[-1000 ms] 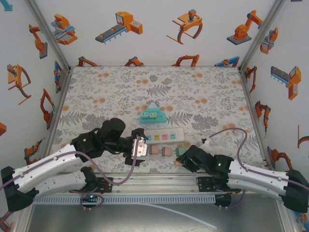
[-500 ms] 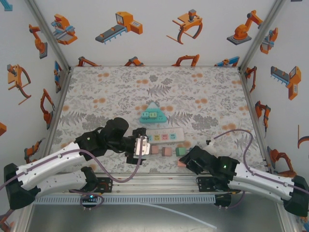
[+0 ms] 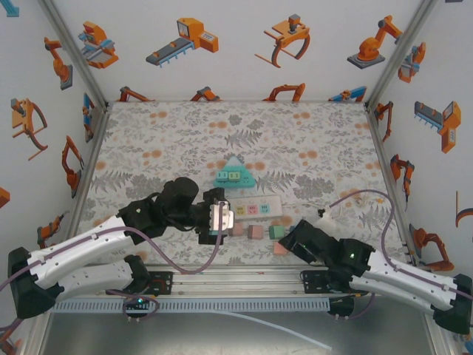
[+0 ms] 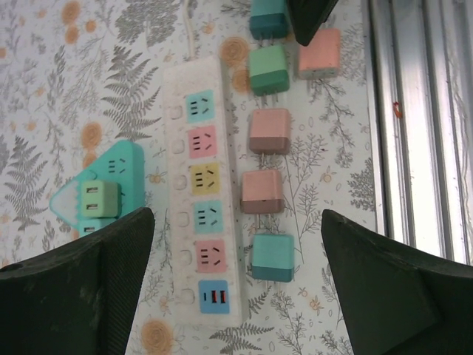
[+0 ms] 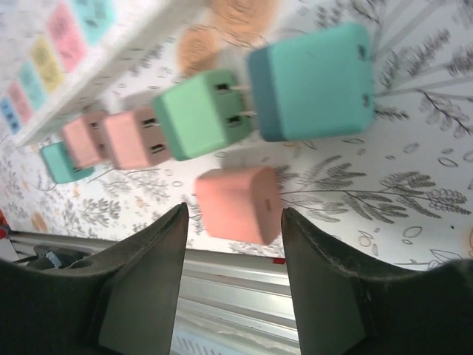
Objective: Pull the plug off the socket
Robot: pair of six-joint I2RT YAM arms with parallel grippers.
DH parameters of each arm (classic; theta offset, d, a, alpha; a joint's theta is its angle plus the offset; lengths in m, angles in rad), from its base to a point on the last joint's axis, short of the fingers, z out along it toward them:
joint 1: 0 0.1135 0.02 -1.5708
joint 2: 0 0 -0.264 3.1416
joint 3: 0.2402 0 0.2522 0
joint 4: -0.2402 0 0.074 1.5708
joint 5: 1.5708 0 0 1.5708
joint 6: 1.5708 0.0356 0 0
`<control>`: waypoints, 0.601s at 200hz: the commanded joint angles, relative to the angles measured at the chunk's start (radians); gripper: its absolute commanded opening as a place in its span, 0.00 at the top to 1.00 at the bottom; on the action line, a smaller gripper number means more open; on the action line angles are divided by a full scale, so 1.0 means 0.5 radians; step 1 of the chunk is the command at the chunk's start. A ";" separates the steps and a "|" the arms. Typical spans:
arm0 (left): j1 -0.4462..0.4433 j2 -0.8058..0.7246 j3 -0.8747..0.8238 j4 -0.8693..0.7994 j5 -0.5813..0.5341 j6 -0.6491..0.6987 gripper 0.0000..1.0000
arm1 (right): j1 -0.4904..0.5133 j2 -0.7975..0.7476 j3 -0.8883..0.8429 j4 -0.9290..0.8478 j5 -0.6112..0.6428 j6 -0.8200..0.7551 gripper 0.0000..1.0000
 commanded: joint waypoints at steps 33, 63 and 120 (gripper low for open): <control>0.380 0.293 0.421 0.179 -0.331 -0.823 0.17 | 0.016 0.267 0.486 0.357 0.646 -1.243 0.48; 0.652 0.522 0.679 0.156 -0.408 -1.191 0.18 | 0.016 0.527 0.524 1.169 0.649 -2.094 0.42; 1.043 1.128 1.195 0.040 -0.289 -1.433 0.19 | -0.161 1.229 0.734 1.818 -0.079 -3.479 0.21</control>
